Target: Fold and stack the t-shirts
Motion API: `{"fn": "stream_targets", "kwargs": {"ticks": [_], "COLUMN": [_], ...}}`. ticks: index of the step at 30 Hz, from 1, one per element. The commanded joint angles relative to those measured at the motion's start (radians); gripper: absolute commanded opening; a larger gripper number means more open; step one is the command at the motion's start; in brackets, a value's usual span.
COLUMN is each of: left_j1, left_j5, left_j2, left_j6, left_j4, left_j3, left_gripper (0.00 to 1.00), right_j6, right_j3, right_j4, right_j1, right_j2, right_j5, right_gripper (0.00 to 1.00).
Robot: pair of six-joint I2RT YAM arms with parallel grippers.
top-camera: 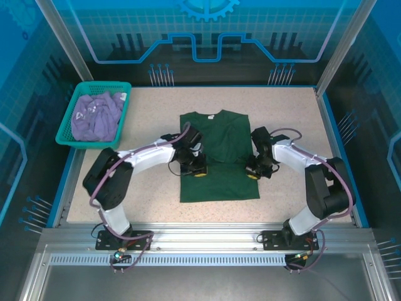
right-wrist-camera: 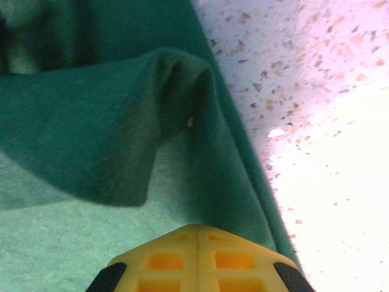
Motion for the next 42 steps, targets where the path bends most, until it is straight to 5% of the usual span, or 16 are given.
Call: {"fn": "stream_targets", "kwargs": {"ticks": [1,9,22,27,32,38,42], "left_j1": [-0.008,0.002,0.097,0.094,0.061,0.017,0.02], "left_j5": [0.072,0.037,-0.001,-0.051,0.098,0.144,0.073], "left_j2": [0.073,0.198,0.188,0.079,0.075,0.148,0.181], "left_j6": [0.125,0.181,0.218,0.257,0.302,0.271,0.279], "left_j4": [0.031,0.023,-0.031,-0.063,-0.043,0.004,0.001], "left_j3": [0.091,0.219,0.284,0.275,0.274,0.257,0.239], "left_gripper": [0.07,0.1,0.17,0.2,0.16,0.13,0.12], "right_j6": [0.023,0.005,0.024,-0.009,-0.025,0.007,0.011], "right_j3": [0.045,0.182,0.441,0.404,0.273,0.223,0.265], "right_j4": [-0.028,-0.043,-0.072,-0.047,0.006,0.037,0.039], "right_j1": [-0.017,-0.078,-0.12,-0.077,-0.018,0.053,0.069], "right_j2": [0.035,0.161,0.302,0.167,0.063,0.121,0.204], "right_j5": [0.04,0.037,-0.054,-0.067,-0.126,-0.163,-0.149], "right_gripper": [0.05,0.05,0.09,0.1,0.1,0.1,0.1]}}
